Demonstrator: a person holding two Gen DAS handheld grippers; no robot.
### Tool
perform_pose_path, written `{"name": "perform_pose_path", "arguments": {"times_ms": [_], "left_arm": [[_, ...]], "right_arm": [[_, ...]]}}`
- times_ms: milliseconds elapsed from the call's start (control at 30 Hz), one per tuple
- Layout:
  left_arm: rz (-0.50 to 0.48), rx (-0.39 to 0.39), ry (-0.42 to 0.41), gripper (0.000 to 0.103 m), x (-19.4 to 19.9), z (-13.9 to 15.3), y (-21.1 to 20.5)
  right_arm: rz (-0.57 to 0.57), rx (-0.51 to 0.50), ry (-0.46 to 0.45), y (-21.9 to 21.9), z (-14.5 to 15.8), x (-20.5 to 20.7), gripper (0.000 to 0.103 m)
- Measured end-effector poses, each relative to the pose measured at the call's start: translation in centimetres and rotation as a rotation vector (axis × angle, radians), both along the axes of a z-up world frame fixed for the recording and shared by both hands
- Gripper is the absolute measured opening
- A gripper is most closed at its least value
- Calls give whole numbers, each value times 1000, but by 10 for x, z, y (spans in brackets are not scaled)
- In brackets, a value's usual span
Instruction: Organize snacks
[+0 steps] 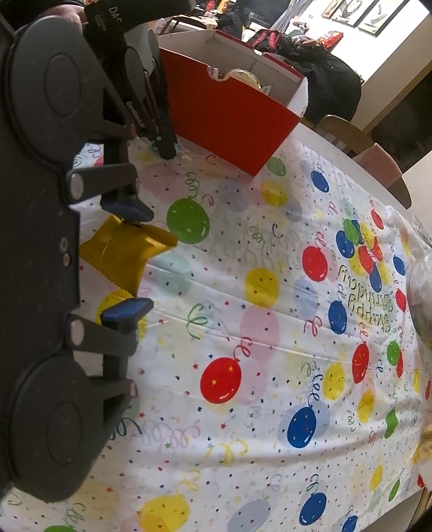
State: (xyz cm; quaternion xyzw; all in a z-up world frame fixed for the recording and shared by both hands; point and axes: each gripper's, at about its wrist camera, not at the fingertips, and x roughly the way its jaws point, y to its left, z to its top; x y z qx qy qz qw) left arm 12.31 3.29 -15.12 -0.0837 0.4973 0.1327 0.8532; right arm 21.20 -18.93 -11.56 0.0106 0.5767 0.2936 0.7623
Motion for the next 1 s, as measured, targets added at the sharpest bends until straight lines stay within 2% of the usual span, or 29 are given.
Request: {"name": "perform_pose_path", "arguments": {"times_ms": [267,500,800,1000], "left_arm": [[-42,-81,-47,12,-13,38,8],[-81,-143,-109,12,-34,75,31],[-83,-160,-174,12,-52,107,92],[-67,-150,-193,12,-59,117,148]], "right_arm": [[-11,-14,-55,12,22,-18,49],[-4,-20,-122,41,49,-39,48],[18,-26,-214,111,80,-60,48],[48,-40,-255,171,87,-67,48]]}}
